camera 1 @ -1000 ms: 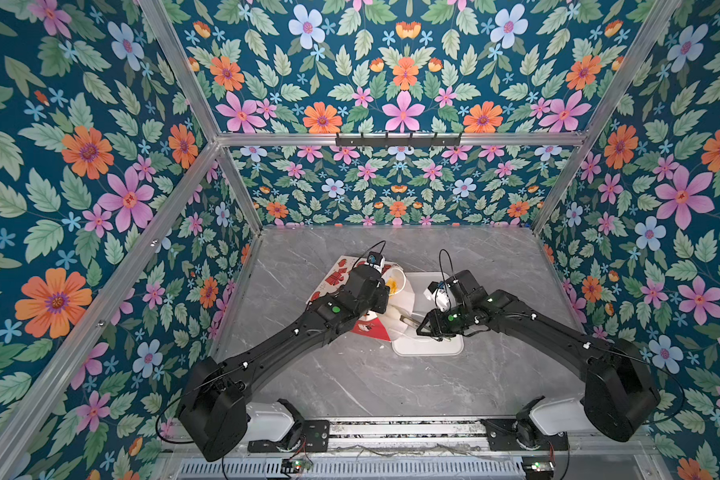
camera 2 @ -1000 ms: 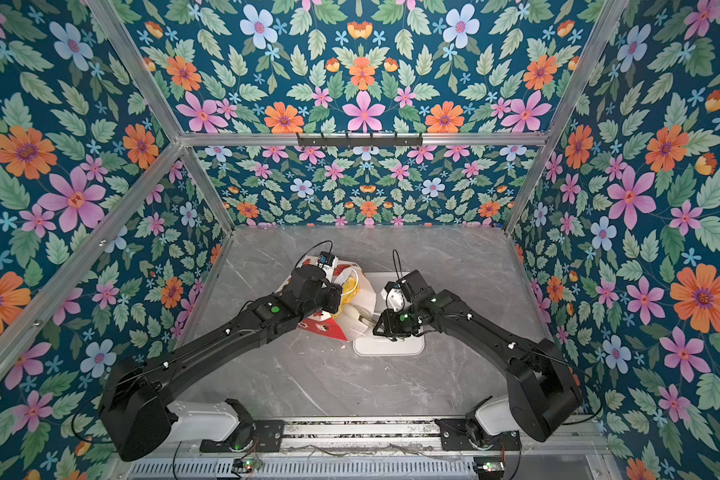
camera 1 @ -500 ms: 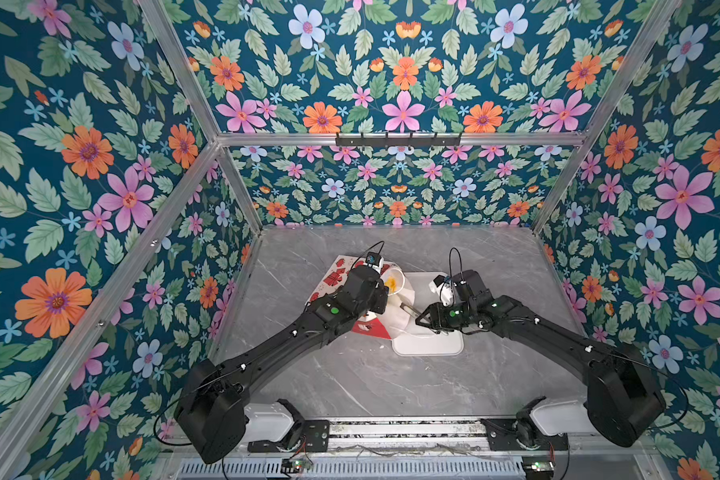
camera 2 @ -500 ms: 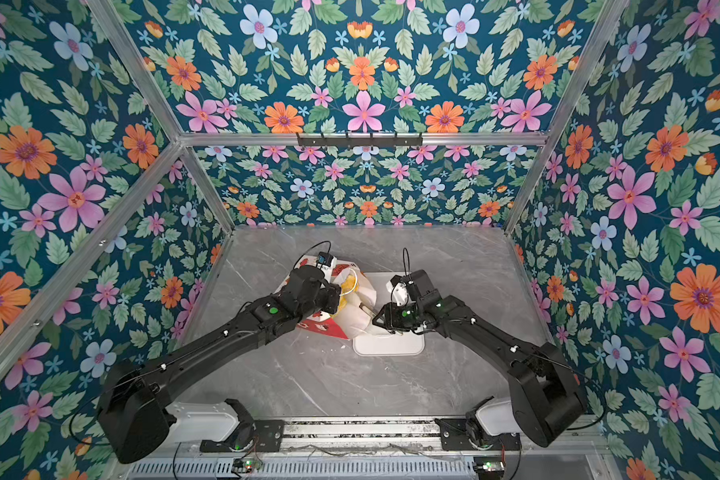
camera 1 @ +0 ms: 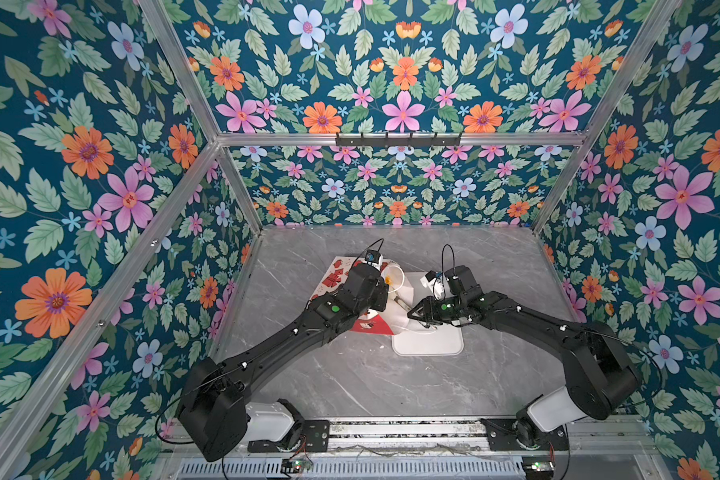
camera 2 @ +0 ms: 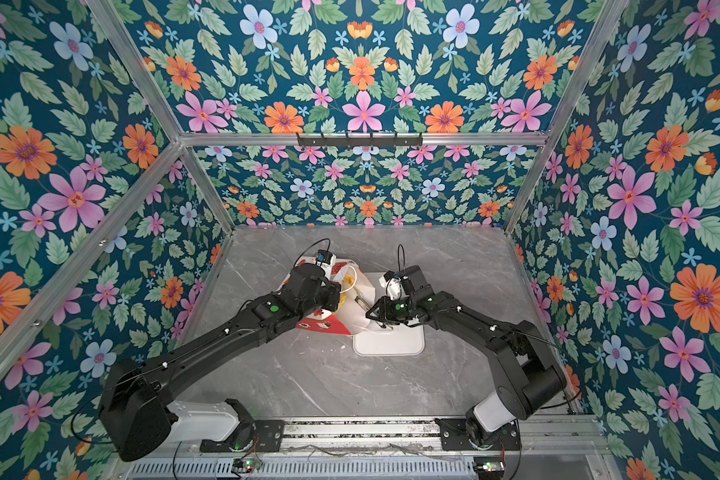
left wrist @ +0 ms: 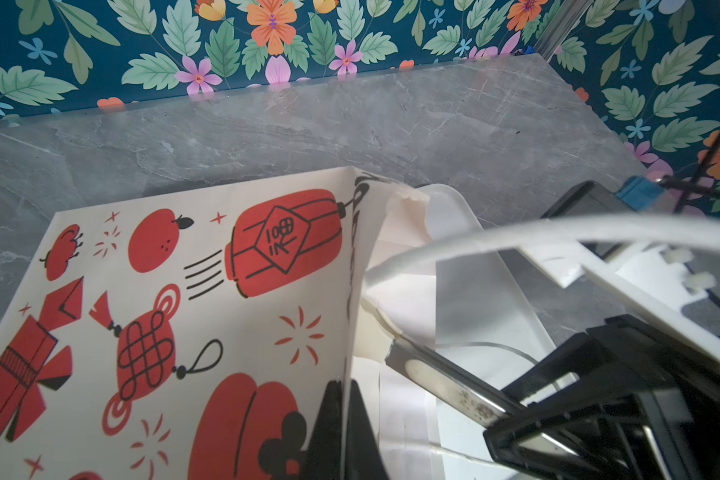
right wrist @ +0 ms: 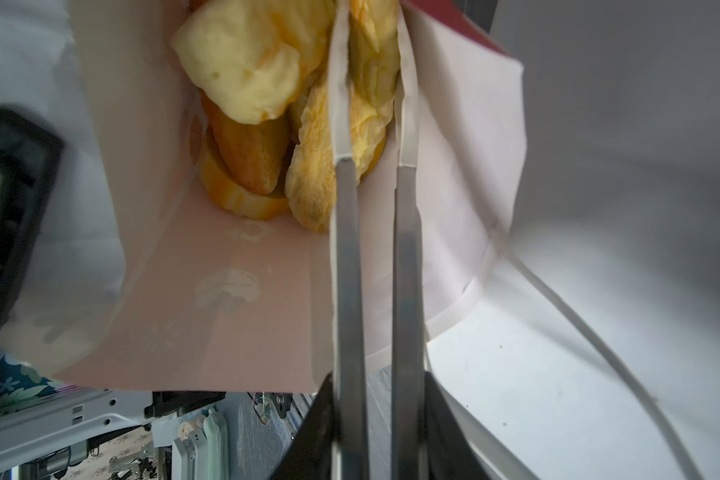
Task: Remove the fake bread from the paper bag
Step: 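Insert the right gripper's tongs into the bag opening and pinch a bread roll, then pull the bread roll out of the bag with the right gripper's tongs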
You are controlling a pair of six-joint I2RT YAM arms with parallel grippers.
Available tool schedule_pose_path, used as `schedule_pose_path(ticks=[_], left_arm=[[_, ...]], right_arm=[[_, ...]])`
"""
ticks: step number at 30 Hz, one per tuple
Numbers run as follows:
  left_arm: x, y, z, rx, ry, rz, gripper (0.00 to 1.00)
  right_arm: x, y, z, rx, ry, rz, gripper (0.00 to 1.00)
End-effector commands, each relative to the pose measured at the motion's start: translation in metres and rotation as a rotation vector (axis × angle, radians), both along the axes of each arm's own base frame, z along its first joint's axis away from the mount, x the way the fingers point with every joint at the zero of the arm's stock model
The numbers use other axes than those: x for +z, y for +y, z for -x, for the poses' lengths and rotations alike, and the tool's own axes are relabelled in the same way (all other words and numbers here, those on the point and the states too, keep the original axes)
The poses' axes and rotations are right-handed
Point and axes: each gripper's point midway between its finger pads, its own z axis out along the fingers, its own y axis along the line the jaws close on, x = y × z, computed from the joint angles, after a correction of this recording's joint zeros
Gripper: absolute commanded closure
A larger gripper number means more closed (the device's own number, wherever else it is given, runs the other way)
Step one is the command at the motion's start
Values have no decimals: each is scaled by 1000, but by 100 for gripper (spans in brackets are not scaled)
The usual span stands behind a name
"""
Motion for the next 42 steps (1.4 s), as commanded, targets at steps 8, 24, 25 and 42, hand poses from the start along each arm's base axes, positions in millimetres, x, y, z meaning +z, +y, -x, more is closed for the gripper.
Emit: schedule_pose_path(ticks=[8, 24, 25, 42], left_arm=[[16, 12, -23, 161, -60, 29, 100], [13, 20, -45, 272, -69, -29, 100], [12, 20, -46, 275, -66, -29, 100], [-8, 63, -40, 374, -37, -44, 100]], right_arm=[[24, -19, 12, -32, -58, 53, 85], [80, -83, 42, -178, -244, 210, 85], [85, -88, 43, -188, -264, 223, 85], [142, -165, 48, -327, -473, 554, 85]])
